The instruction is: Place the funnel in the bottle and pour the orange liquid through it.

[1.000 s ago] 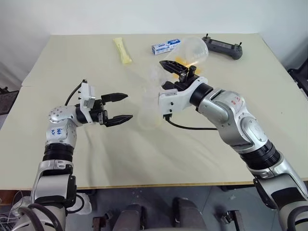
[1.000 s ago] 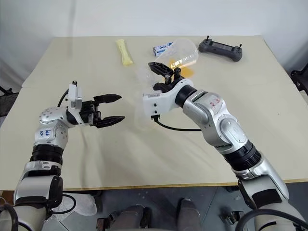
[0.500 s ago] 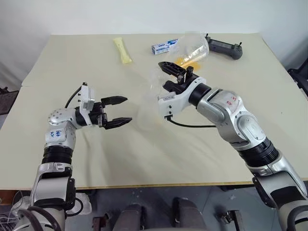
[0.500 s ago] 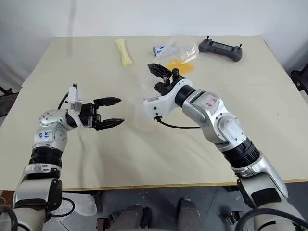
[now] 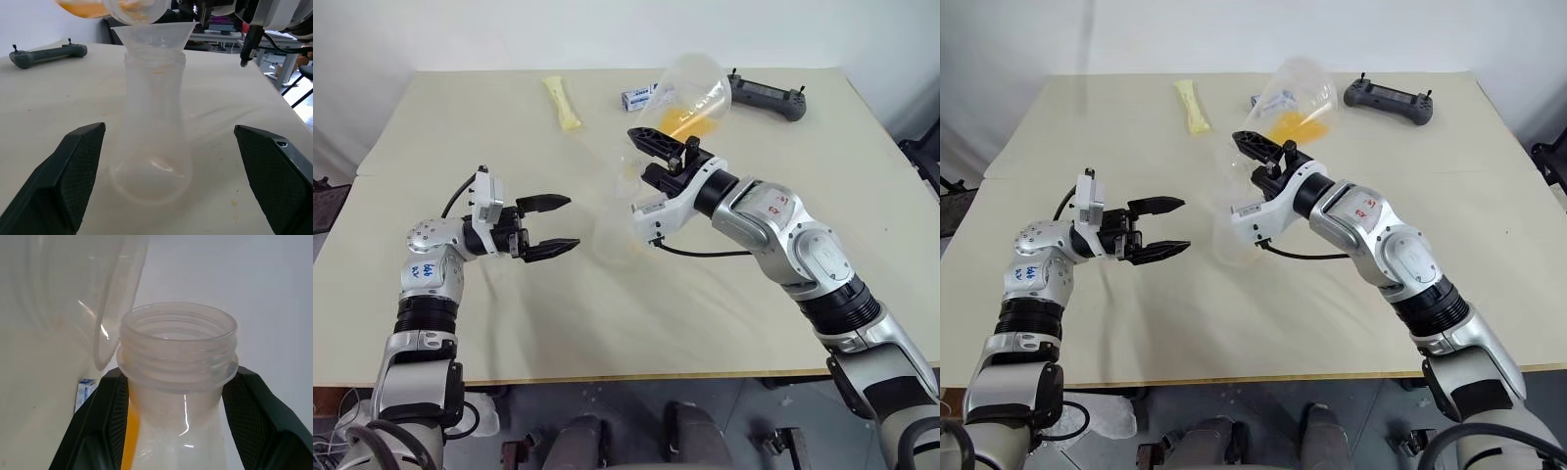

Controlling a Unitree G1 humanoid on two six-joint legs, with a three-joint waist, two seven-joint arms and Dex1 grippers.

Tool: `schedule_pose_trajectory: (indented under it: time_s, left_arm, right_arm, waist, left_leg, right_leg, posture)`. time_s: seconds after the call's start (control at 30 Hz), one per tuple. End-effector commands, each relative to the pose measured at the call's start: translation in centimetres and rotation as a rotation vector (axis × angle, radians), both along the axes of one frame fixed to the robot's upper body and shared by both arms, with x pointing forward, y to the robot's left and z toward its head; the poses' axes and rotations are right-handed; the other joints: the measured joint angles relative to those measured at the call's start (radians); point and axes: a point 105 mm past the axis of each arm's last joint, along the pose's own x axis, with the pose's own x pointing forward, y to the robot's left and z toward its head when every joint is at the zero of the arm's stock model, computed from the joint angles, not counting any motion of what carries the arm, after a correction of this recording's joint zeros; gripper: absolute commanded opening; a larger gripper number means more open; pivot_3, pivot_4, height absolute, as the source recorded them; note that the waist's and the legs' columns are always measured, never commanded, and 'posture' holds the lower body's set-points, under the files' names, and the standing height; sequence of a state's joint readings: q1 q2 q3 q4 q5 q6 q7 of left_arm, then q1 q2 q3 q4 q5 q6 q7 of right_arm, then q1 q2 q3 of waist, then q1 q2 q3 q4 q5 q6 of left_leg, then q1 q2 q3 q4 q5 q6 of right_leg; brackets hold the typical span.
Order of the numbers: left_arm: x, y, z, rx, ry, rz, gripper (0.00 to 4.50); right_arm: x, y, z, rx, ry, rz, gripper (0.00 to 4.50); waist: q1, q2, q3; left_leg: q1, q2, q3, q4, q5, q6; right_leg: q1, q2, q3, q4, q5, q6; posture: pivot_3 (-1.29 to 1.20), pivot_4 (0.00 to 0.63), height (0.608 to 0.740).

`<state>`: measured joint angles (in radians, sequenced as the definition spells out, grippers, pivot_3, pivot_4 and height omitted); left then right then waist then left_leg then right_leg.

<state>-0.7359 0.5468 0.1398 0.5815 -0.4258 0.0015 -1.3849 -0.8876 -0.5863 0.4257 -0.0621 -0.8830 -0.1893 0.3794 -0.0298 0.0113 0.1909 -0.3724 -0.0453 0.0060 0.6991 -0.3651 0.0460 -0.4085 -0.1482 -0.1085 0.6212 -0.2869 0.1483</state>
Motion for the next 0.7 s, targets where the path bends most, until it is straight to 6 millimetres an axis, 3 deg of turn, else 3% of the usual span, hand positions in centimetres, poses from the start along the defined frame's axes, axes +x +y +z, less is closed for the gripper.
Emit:
schedule_pose_trajectory:
  time_s: [0.03,0.7]
  left_arm:
    - [-0.27,0.16,1.26,-0.010,-0.052,-0.002,4.50]
    - [-0.14,0.01,1.42,-0.012,-0.052,-0.003,4.50]
  right_arm:
    - [-0.29,-0.71,2.66,0.029,-0.103,-0.002,2.37]
    - [0.29,-1.20,3.06,-0.023,-0.154,0.015,2.37]
  waist:
    - [0.000,0.000,0.000]
    - [-0.001,0.000,0.000]
  left_leg:
    - [0.000,0.000,0.000,0.000,0.000,0.000]
    - [0.000,0.000,0.000,0.000,0.000,0.000]
  right_leg:
    - [0.000,0.000,0.000,0.000,0.000,0.000]
    - [0.000,0.000,0.000,0.000,0.000,0.000]
  posture:
    - [0.00,0.150,0.740]
    - [0.00,0.150,0.740]
